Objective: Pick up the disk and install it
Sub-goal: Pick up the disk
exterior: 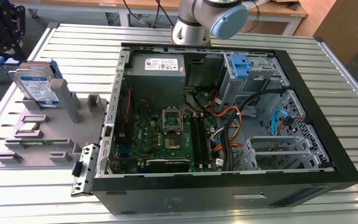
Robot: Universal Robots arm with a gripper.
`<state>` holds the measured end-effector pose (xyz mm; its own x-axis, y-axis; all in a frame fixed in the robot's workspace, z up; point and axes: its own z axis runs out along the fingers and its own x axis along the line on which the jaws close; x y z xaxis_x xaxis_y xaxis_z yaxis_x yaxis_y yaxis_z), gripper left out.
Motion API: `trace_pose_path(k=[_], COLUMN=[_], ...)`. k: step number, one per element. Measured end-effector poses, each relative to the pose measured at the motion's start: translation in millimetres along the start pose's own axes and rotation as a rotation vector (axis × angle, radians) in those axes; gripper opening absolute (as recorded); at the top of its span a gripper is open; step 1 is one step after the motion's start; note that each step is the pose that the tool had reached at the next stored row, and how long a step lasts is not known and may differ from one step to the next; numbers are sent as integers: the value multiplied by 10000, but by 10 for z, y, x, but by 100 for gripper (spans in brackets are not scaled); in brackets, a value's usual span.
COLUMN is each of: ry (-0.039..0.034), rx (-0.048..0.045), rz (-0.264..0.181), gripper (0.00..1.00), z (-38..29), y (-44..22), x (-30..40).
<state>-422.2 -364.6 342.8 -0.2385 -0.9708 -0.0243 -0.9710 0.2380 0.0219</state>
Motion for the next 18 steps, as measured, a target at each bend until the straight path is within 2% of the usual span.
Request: trace_pose_path(k=[4, 7, 14, 16, 18], ry=[8, 9, 9, -82, -128], rx=[-14, -12, -3, -18, -30], rz=[-518, -727, -835, -837, -836], gripper=[11, 11, 11, 11, 11], z=[8, 19, 24, 27, 25], y=[0, 0, 0, 0, 0], x=[0, 0, 0, 1, 0])
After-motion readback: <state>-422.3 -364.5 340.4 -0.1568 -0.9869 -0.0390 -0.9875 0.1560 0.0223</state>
